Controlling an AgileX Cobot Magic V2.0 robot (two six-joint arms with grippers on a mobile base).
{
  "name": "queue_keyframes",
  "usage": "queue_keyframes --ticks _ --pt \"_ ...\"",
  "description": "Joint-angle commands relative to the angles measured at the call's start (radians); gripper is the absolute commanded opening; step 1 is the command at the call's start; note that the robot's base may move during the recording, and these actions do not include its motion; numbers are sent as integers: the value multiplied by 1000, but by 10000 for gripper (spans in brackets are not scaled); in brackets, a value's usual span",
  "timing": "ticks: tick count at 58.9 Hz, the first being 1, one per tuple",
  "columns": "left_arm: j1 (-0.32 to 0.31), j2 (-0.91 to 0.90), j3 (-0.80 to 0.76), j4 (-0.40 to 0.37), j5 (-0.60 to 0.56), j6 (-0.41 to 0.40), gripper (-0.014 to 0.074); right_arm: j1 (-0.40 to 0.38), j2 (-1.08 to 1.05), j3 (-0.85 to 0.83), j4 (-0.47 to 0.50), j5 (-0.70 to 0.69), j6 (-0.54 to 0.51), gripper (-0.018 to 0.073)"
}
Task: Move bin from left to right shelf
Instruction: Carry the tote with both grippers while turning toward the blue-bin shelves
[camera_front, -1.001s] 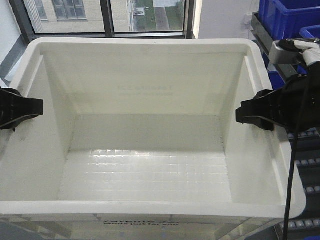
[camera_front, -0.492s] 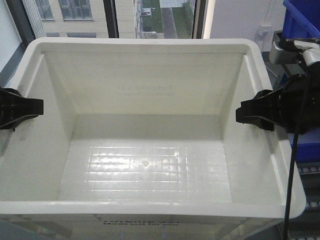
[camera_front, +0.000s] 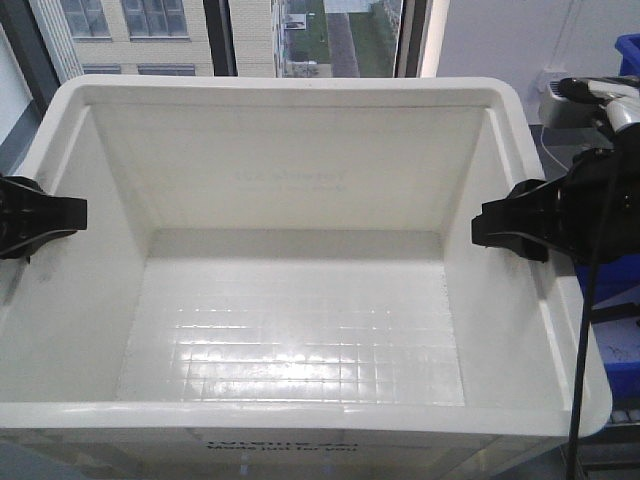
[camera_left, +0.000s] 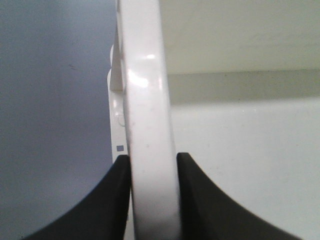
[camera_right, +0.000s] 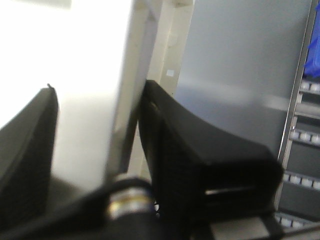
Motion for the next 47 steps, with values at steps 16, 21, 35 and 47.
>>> queue_keyframes --ticks 16,21,35,47 --pt "-4 -29 -35 0 -118 33 -6 -4 -36 -43 40 -63 -49 -5" --pt "-4 -29 -35 0 -118 33 -6 -4 -36 -43 40 -63 -49 -5" --pt "-4 -29 -35 0 -118 33 -6 -4 -36 -43 40 -63 -49 -5" --pt "-4 -29 -35 0 -118 33 -6 -4 -36 -43 40 -63 -49 -5"
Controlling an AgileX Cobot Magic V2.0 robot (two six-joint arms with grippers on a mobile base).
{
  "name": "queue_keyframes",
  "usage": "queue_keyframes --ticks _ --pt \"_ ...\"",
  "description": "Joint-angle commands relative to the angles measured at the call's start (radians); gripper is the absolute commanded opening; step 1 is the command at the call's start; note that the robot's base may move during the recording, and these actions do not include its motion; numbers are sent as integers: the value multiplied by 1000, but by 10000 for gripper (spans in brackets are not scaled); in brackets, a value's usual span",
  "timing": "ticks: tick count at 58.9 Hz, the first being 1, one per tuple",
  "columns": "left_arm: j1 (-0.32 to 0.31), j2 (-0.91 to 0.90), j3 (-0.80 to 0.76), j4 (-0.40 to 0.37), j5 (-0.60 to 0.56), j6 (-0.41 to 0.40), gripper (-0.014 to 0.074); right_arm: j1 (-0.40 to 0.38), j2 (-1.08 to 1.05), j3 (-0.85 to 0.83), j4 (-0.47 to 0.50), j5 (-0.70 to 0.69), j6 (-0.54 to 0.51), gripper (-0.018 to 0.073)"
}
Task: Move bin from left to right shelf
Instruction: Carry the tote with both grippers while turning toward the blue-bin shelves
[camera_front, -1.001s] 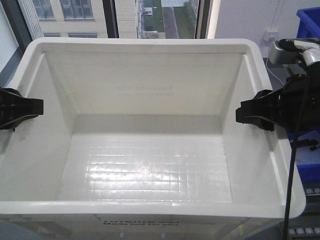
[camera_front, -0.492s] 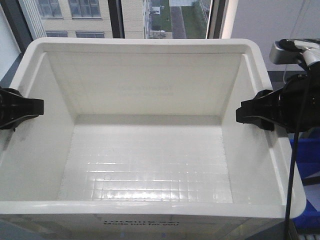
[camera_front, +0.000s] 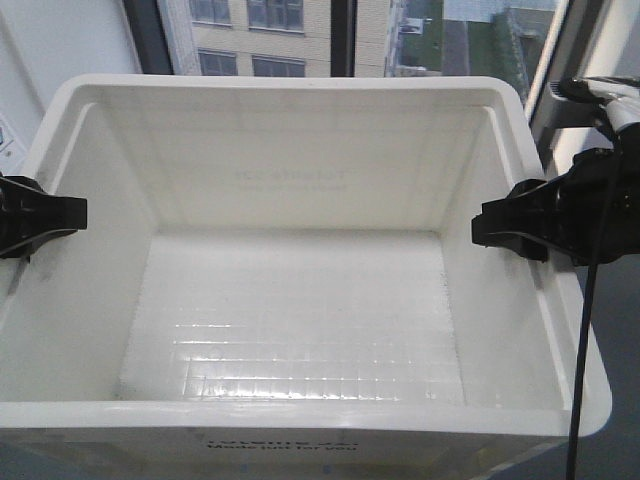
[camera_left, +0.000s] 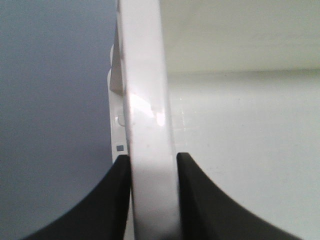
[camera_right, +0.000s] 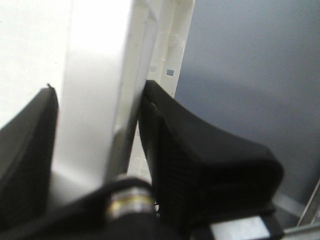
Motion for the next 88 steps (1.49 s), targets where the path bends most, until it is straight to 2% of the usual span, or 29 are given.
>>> queue_keyframes --ticks 1,88 --pt "-4 -29 -35 0 -117 32 -6 -4 -36 -43 41 -63 -49 -5" --pt "-4 -29 -35 0 -117 32 -6 -4 -36 -43 41 -63 -49 -5"
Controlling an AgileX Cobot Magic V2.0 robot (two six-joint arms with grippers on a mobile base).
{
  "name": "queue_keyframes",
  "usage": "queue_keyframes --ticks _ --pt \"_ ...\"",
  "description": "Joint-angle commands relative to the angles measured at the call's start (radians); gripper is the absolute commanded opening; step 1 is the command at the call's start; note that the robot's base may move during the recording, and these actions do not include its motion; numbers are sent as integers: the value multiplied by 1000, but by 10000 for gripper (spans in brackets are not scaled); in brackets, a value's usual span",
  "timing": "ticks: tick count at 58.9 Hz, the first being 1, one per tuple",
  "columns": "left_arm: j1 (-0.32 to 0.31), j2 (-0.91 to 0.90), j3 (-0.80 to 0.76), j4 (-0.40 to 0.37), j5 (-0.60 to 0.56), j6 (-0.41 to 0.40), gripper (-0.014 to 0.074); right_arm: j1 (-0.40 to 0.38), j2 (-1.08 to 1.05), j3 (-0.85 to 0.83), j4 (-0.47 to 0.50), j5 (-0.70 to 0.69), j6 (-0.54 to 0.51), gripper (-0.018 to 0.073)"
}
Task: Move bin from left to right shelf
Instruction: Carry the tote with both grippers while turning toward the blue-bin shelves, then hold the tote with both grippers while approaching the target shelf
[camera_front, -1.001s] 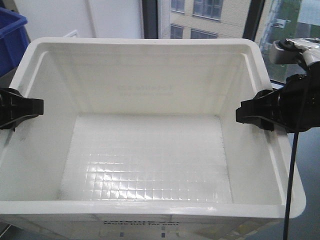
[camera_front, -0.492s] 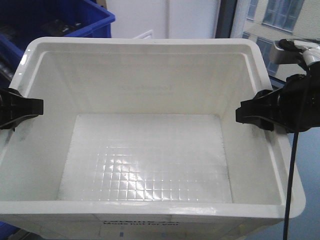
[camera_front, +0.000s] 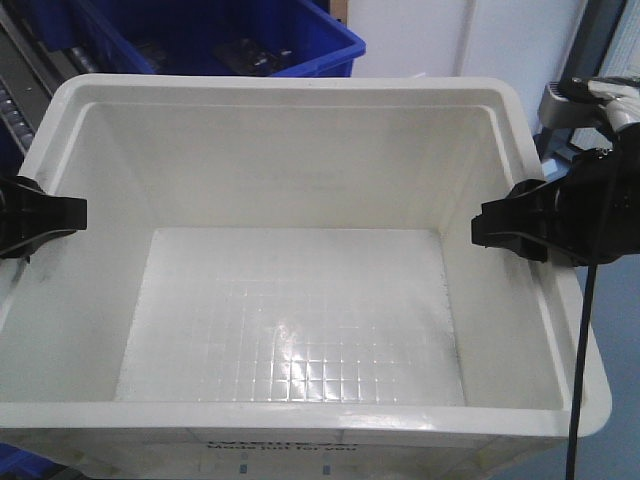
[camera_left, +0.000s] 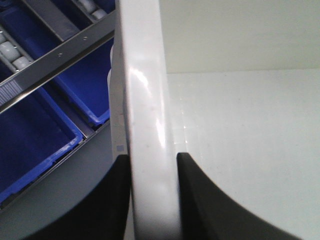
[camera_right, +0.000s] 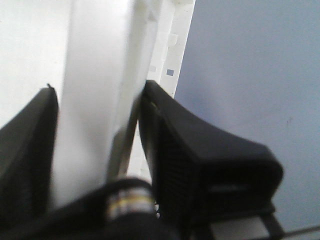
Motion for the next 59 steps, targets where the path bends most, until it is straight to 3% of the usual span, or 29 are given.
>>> queue_keyframes --ticks 1,59 --pt "-4 -29 -35 0 -117 31 -6 -4 -36 -43 40 -63 -49 -5" --pt "-4 -29 -35 0 -117 31 -6 -4 -36 -43 40 -63 -49 -5"
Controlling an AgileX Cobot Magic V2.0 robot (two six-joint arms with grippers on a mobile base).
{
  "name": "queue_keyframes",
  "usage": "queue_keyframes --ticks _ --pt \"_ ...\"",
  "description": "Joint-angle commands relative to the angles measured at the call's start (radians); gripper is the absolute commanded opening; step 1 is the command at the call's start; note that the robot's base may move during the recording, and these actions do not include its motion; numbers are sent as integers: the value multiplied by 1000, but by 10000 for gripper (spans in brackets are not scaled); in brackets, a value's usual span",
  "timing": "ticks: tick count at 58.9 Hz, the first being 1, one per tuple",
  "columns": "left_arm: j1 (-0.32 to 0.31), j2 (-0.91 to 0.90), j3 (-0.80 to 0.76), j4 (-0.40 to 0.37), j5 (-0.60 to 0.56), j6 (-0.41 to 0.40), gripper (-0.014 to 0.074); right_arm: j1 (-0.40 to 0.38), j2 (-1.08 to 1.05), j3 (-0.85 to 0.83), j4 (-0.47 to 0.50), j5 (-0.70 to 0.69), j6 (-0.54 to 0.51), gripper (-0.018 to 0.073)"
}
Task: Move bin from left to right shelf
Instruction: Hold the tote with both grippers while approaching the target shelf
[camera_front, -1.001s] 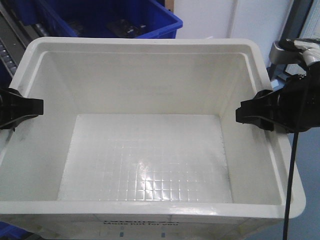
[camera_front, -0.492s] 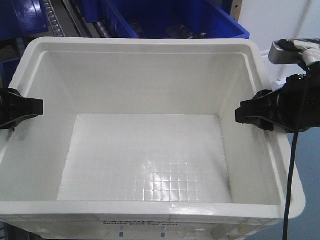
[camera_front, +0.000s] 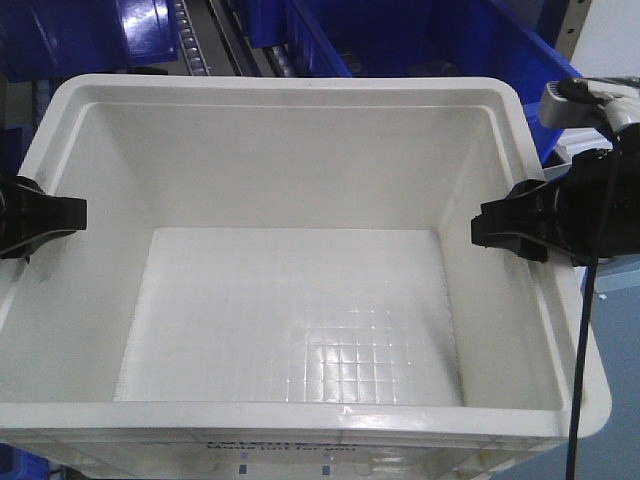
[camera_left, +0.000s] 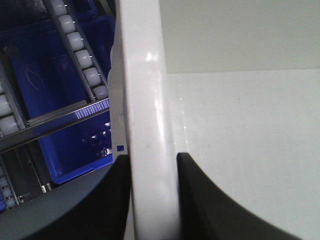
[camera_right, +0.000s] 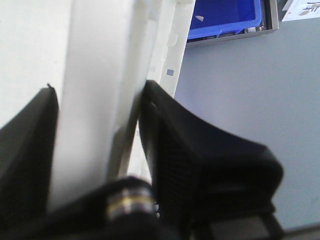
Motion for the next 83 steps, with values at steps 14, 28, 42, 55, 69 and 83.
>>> queue_keyframes --ticks 14,28,42,55,69,83 --pt "-4 -29 -35 -1 -118 31 -6 -4 -36 -43 40 -63 -49 -5" --pt "-4 -29 -35 -1 -118 31 -6 -4 -36 -43 40 -63 -49 -5" --pt "-4 -29 -35 -1 -118 31 -6 -4 -36 -43 40 -63 -49 -5" --pt "-4 -29 -35 -1 -118 31 -6 -4 -36 -43 40 -63 -49 -5" --pt "-4 -29 -35 -1 -118 31 -6 -4 -36 -43 40 -63 -49 -5" --pt "-4 -29 -35 -1 -118 31 -6 -4 -36 -43 40 -63 -49 -5"
